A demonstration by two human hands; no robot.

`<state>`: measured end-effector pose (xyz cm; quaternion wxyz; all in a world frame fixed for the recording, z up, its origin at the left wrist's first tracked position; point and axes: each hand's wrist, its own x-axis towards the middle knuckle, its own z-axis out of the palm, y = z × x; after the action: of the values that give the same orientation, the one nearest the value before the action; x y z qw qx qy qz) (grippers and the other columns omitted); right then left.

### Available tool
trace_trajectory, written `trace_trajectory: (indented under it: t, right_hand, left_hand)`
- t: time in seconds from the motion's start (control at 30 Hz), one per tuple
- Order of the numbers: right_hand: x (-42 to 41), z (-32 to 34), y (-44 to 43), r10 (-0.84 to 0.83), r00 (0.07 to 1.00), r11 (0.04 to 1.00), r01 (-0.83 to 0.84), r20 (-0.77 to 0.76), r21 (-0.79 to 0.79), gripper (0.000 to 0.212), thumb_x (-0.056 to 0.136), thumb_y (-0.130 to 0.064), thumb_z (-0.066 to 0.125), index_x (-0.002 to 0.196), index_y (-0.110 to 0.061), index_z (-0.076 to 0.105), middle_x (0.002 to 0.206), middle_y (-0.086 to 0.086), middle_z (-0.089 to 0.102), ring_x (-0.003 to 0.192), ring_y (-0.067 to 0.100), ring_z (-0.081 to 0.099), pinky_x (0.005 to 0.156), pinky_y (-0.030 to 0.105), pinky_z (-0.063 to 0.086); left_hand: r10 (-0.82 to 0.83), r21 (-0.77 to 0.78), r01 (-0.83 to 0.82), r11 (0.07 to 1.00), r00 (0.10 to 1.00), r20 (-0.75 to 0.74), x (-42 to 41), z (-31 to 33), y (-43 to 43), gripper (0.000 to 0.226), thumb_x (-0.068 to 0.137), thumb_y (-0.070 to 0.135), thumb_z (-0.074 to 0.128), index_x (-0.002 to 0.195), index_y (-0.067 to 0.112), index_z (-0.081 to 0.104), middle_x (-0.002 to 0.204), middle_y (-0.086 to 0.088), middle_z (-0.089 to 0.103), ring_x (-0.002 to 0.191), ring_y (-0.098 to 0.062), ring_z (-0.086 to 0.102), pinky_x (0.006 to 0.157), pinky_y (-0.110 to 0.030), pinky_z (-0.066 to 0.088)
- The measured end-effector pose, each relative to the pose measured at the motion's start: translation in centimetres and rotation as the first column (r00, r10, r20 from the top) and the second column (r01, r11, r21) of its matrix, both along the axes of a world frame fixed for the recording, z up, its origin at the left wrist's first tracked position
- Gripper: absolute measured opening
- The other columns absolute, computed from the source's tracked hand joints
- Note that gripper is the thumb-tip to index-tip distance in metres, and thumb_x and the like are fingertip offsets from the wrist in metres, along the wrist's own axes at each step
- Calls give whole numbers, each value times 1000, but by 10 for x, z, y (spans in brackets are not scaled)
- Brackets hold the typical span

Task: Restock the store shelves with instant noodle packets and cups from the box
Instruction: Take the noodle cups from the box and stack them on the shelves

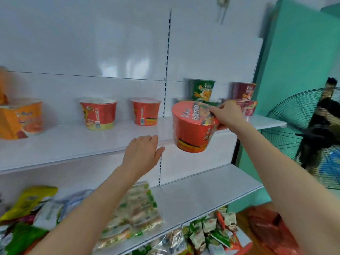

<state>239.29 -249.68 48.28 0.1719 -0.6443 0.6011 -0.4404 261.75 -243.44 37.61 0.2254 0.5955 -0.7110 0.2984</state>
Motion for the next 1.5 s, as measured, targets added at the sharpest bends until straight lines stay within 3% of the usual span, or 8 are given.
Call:
trace_trajectory:
  t: [0.23, 0.43, 0.57, 0.77, 0.9, 0.97, 1.13, 1.5]
  right_hand:
    - [6, 16, -99, 12, 999, 999, -14, 46, 37, 22, 85, -20, 59, 80, 2, 53, 79, 20, 62, 50, 30, 63, 43, 38, 55]
    - [24, 10, -174, 67, 997, 995, -70, 44, 72, 19, 85, -14, 54, 72, -2, 48, 81, 23, 65, 64, 39, 68, 64, 49, 58]
    - [36, -1, -219, 159, 987, 982, -158, -3, 102, 22, 86, -13, 53, 67, -5, 46, 84, 22, 65, 69, 41, 68, 72, 51, 57]
    - [40, -2, -248, 325, 946, 916, -315, 2, 250, 28, 91, -26, 50, 92, 1, 50, 74, 17, 61, 53, 28, 63, 38, 28, 52]
    - [27, -3, -242, 340, 898, 927, -369, -278, -59, 43, 95, -42, 39, 98, -3, 59, 102, 18, 65, 79, 28, 62, 70, 34, 49]
    - [22, -8, -229, 469, 827, 832, -531, -310, -159, 44, 93, -43, 44, 117, -9, 58, 118, 5, 61, 102, 19, 56, 84, 31, 44]
    - [20, -25, -221, 503, 603, 660, -730, -619, -175, 45, 86, -38, 60, 125, -16, 56, 127, -1, 57, 115, 19, 52, 88, 27, 38]
    - [43, -29, -239, 423, 628, 663, -706, -654, -250, 39, 88, -34, 57, 123, -17, 56, 123, 2, 59, 107, 20, 54, 78, 27, 36]
  left_hand:
    - [-11, 11, 11, 1000, 999, 33, -1, 10, -80, 33, 80, 38, 55, 75, 6, 62, 58, -9, 62, 51, -31, 59, 46, -32, 45]
    - [117, 175, -114, 978, 993, -7, -11, 2, -117, 74, 84, 66, 16, 121, 11, 49, 114, -8, 61, 105, -29, 55, 87, -36, 40]
    - [205, 330, -177, 927, 977, -51, -19, -2, -130, 65, 87, 66, 27, 124, 16, 44, 123, -5, 55, 116, -26, 47, 94, -38, 36]
    - [228, 401, -173, 899, 969, -94, -15, -4, -134, 83, 73, 77, 10, 115, 20, 53, 112, -1, 57, 110, -22, 49, 89, -35, 41]
    - [244, 392, -174, 903, 960, -135, -18, -2, -130, 99, 61, 78, 0, 121, 20, 54, 123, -2, 56, 118, -20, 47, 98, -35, 40]
    - [251, 408, -173, 897, 957, -146, -20, -1, -129, 101, 60, 81, 1, 121, 20, 54, 124, -2, 55, 119, -20, 47, 98, -35, 40]
    - [243, 416, -161, 895, 958, -153, -20, 0, -129, 102, 62, 86, 0, 118, 19, 55, 115, 1, 58, 110, -20, 51, 92, -36, 43]
    - [275, 459, -162, 874, 943, -190, -30, 9, -121, 118, 52, 86, -11, 129, 21, 50, 128, -3, 54, 121, -19, 46, 99, -32, 36]
